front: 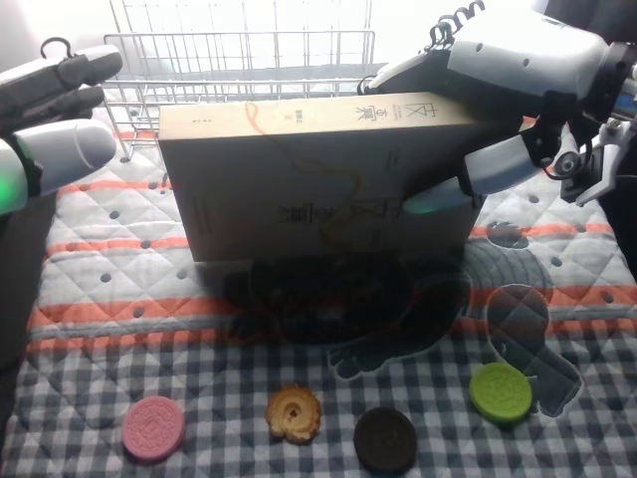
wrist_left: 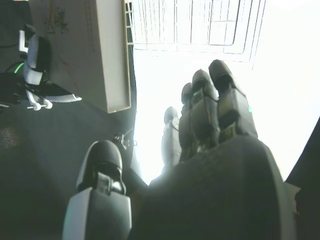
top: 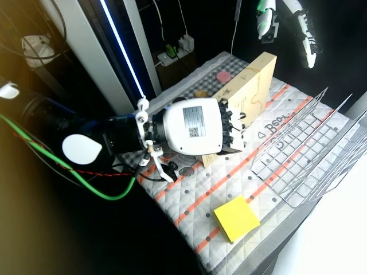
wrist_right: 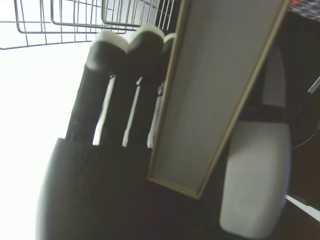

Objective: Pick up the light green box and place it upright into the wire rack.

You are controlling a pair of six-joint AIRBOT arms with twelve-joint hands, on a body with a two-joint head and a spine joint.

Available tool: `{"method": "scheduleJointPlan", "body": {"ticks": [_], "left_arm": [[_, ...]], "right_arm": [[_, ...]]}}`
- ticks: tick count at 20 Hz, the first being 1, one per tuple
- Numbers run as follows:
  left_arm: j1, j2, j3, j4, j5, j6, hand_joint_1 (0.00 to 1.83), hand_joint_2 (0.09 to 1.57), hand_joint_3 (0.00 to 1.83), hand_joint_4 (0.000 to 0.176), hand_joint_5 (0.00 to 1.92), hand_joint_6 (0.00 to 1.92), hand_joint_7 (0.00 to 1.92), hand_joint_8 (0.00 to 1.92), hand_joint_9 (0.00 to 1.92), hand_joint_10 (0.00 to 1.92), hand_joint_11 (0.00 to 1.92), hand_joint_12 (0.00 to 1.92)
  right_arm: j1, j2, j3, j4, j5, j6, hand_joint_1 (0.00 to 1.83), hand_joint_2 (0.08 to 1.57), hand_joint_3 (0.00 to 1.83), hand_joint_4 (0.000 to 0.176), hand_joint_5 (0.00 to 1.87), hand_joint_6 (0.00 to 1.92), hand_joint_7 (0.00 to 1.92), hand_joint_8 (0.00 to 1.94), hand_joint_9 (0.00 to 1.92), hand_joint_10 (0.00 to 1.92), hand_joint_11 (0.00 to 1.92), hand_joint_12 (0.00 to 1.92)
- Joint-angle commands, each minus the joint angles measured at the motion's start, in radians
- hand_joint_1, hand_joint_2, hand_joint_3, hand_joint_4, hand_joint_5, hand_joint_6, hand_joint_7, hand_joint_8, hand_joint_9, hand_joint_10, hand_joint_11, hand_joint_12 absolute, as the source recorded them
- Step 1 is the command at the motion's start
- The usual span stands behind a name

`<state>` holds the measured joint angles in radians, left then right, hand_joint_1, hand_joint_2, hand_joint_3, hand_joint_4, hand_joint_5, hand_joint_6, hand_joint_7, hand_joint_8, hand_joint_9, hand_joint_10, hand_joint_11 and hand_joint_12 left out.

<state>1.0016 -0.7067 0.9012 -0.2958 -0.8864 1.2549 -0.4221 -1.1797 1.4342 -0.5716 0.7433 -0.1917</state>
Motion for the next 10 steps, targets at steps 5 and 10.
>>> {"method": "scheduleJointPlan", "body": {"ticks": [5,10], "left_arm": [[0.003,0.004,0.006,-0.003,-0.151,-0.054,0.22,1.18,0.0,0.174,0.19,0.0,0.26,0.0,0.29,0.0,0.0,0.62],[0.008,0.005,0.003,-0.006,-0.168,-0.063,0.3,1.17,0.0,0.104,0.32,0.01,0.36,0.0,0.34,0.0,0.0,0.69]], "right_arm": [[0.022,0.024,-0.01,0.026,0.111,0.04,1.12,1.21,0.0,0.0,0.82,1.22,1.31,0.27,1.22,0.87,1.0,1.46],[0.079,0.052,-0.02,0.025,0.152,0.044,1.25,1.13,0.0,0.0,0.9,0.93,1.05,1.08,1.05,1.07,0.85,1.6]]}}
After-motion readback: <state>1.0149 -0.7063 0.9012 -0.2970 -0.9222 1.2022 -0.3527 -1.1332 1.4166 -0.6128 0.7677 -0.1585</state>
